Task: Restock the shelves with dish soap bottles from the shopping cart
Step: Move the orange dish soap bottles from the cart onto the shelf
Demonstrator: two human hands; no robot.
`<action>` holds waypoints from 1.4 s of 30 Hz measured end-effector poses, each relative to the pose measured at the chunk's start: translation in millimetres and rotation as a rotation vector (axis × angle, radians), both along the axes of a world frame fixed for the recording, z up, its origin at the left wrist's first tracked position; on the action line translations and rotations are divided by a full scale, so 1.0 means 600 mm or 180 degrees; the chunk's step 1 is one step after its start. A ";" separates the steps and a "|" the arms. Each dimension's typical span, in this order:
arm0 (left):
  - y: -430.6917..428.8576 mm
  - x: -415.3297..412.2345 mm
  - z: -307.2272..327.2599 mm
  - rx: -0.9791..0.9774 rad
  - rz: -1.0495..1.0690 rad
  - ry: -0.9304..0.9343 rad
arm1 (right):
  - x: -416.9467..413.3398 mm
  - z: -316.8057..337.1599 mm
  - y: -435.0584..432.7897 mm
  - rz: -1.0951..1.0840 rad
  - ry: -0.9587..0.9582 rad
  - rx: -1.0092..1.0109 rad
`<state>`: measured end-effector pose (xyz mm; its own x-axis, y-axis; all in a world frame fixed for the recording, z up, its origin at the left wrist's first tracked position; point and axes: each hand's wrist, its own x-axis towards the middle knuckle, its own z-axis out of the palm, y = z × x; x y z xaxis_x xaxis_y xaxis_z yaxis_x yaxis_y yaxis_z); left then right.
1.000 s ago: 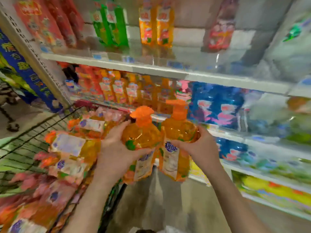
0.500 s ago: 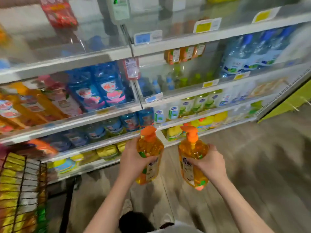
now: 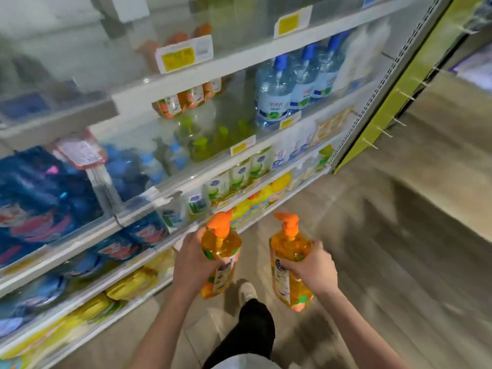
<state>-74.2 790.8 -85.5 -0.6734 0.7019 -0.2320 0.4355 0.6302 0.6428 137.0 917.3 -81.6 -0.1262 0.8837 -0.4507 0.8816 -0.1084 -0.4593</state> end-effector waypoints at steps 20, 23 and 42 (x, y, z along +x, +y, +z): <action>0.214 -0.099 0.103 0.1319 0.0323 0.1357 | -0.212 0.104 0.335 0.1886 0.1479 0.1292; 0.235 -0.114 0.098 0.1352 0.0469 0.1691 | -0.252 0.107 0.375 0.2211 0.1733 0.1538; 0.383 -0.363 0.003 0.1960 0.1499 0.0990 | -0.533 0.020 0.504 0.2514 0.2619 0.0788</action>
<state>-291.8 1020.4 -83.8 -0.8980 0.2716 0.3461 0.4289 0.3659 0.8259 -183.0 1219.8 -69.6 -0.8542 0.4812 0.1969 0.0901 0.5100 -0.8554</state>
